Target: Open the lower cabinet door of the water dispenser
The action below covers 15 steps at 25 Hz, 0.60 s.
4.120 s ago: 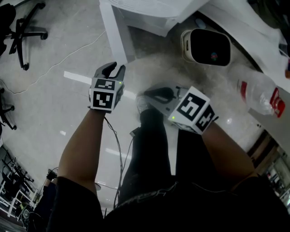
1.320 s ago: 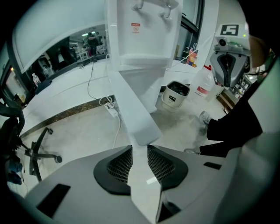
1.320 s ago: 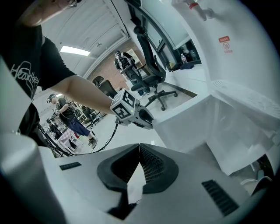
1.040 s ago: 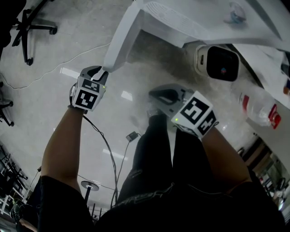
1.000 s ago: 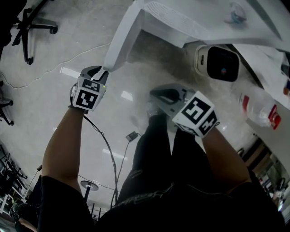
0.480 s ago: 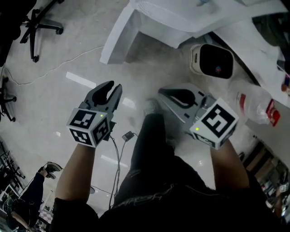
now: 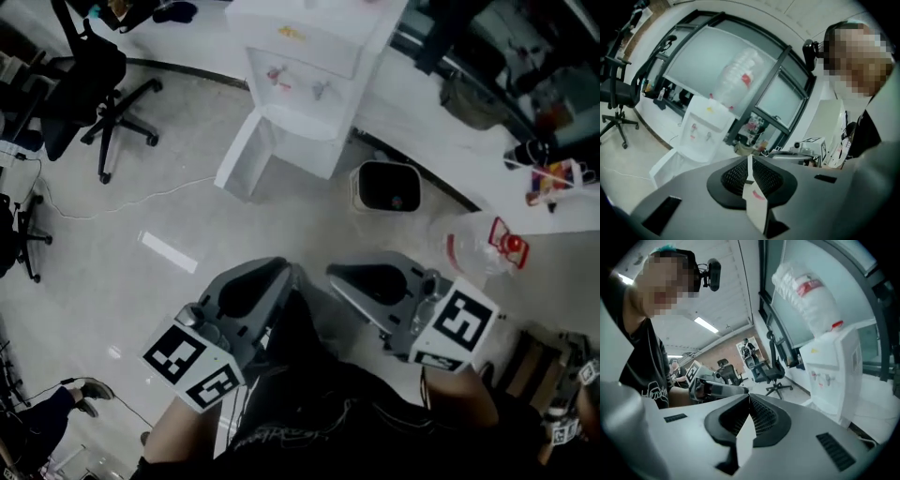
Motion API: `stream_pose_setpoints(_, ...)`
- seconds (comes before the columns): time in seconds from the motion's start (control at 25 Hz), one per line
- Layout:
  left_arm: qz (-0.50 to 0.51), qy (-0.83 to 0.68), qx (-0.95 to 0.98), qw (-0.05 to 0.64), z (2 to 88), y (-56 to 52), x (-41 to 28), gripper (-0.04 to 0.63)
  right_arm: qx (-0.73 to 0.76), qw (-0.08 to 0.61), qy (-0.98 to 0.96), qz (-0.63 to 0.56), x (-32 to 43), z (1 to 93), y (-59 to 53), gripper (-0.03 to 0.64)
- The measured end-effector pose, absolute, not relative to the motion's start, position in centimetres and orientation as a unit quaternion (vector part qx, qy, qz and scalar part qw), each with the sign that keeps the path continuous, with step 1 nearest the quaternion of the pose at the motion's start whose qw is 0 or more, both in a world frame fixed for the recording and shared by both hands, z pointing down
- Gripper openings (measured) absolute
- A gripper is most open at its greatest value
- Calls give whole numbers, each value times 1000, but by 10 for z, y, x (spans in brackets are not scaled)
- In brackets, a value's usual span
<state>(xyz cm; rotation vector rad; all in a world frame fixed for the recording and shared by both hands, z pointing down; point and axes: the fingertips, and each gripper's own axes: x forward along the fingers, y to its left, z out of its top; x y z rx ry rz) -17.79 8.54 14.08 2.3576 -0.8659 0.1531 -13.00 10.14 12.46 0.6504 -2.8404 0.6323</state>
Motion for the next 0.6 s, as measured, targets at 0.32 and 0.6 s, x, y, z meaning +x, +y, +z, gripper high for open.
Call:
stream_pose_setpoints(0.32, 25, -333, 920, 203, -17, 181, -150, 6, 220, 7, -964, 147, -92, -38, 187, 14)
stream_pose_setpoints(0.6, -1, -320, 934, 160, -86, 230, -126, 2, 217, -12, -968, 121, -80, -106, 232, 14)
